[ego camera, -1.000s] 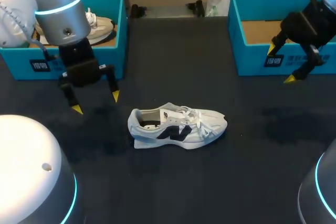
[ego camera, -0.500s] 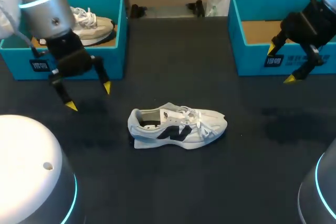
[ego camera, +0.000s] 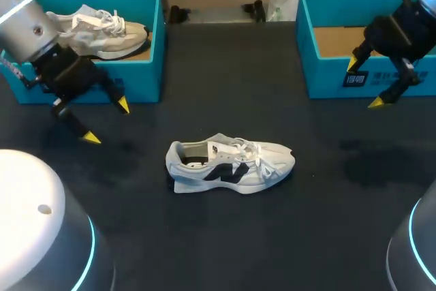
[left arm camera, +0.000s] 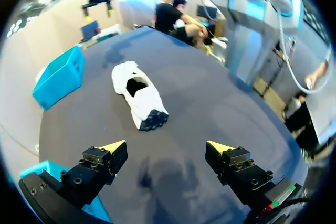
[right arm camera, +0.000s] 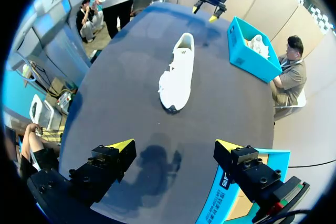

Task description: Take the shoe out of the shoebox, open the shoe tongue, remove and reinsert the insole, then place the shoe into the shoebox

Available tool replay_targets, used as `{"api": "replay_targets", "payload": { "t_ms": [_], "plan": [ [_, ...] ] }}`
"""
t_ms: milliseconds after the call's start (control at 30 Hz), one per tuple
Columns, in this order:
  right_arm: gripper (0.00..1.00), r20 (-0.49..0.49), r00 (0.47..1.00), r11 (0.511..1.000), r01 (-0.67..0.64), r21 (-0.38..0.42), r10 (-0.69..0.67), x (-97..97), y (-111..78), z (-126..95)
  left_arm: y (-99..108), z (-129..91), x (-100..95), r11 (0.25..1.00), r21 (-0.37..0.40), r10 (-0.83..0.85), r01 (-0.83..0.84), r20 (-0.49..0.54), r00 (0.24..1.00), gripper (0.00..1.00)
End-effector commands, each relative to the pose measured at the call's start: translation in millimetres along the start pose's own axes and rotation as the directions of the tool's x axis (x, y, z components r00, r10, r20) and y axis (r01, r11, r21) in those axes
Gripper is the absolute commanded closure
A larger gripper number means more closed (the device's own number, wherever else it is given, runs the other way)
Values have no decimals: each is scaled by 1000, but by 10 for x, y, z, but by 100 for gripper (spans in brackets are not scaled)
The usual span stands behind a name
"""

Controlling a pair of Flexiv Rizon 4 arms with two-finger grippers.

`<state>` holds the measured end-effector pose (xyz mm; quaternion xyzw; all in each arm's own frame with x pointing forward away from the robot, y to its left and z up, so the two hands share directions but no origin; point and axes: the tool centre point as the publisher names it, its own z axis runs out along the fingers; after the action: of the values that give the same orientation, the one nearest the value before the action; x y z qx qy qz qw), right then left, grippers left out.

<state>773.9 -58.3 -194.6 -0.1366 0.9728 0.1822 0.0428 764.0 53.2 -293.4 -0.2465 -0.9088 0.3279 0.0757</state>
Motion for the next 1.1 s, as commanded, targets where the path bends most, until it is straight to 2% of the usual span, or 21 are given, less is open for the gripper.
{"api": "replay_targets", "payload": {
  "t_ms": [33, 233, 300, 333, 433, 633, 800, 867, 1100],
  "plan": [
    [0, -3, 1000, 1000, 0, 1, 0, -16, -2, 6, 65, 59, 38, 991, 107, -84, 78, 56, 995, 0],
    [0, -3, 1000, 1000, 0, 1, 0, -16, -2, 6, 101, 104, 86, 965, 222, -168, 138, 118, 979, 0],
    [0, -3, 1000, 1000, 0, 1, 0, -16, -2, 6, 110, 125, 100, 950, 279, -190, 141, 157, 969, 0],
    [0, -3, 1000, 1000, 0, 1, 0, -16, -2, 6, 117, 145, 109, 932, 333, -211, 141, 181, 961, 0],
    [0, -3, 1000, 1000, 0, 1, 0, -16, -2, 6, 153, 189, 124, 901, 407, -254, 151, 213, 943, 0],
    [0, -3, 1000, 1000, 0, 1, 0, -16, -2, 6, 220, 268, 151, 832, 523, -342, 181, 227, 912, 0],
    [0, -3, 1000, 1000, 0, 1, 0, -16, -2, 6, 261, 329, 219, 803, 565, -386, 191, 248, 889, 0],
    [0, -3, 1000, 1000, 0, 1, 0, -16, -2, 6, 291, 389, 238, 784, 585, -402, 208, 223, 888, 0],
    [0, -3, 1000, 1000, 0, 1, 0, -16, -2, 6, 360, 465, 273, 785, 575, -415, 230, 213, 885, 0]
  ]
}}
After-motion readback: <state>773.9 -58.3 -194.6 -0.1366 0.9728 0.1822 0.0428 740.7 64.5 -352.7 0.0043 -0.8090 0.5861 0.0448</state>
